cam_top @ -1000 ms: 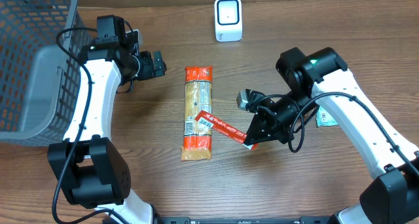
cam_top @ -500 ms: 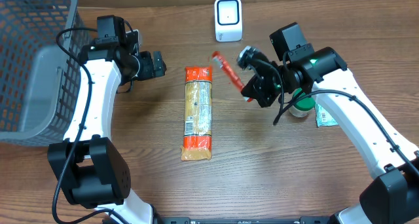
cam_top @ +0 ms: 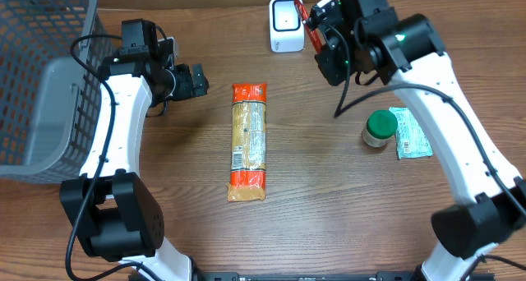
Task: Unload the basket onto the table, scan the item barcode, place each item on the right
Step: 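Raise the red stick packet and hold it in front of the scanner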
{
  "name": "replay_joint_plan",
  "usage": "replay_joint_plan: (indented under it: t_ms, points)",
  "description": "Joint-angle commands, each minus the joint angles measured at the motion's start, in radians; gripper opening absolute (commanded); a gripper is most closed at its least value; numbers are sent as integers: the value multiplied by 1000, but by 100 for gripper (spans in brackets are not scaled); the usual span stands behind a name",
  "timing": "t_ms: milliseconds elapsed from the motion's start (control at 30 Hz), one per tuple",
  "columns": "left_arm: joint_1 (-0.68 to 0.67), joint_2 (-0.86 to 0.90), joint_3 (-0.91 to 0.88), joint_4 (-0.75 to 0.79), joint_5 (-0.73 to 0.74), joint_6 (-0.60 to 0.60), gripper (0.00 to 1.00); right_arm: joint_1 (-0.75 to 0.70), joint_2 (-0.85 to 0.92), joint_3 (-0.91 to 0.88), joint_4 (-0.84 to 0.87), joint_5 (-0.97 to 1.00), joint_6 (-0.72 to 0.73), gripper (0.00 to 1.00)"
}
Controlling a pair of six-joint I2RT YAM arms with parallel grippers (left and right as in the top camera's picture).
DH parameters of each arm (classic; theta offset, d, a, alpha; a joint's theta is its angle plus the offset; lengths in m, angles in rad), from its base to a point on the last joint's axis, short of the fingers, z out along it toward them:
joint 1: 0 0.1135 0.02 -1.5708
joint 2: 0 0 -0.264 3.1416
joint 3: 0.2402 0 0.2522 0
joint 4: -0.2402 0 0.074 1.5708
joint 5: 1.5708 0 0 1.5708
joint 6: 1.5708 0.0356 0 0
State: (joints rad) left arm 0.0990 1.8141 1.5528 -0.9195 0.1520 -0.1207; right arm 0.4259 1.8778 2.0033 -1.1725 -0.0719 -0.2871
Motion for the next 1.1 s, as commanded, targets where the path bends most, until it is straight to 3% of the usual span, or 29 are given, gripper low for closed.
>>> replay_joint_plan:
  t_ms: [0,367,1067]
  points:
    - [-1,-3,5,2,-6,20,100,9,84,18,50,128,-104,4]
    - [-2,-3,5,2,-6,20,100,51,292,17,316,370,-241,3]
    - [-2,-3,5,2,-6,20,100,58,526,17,690,599,-377,3]
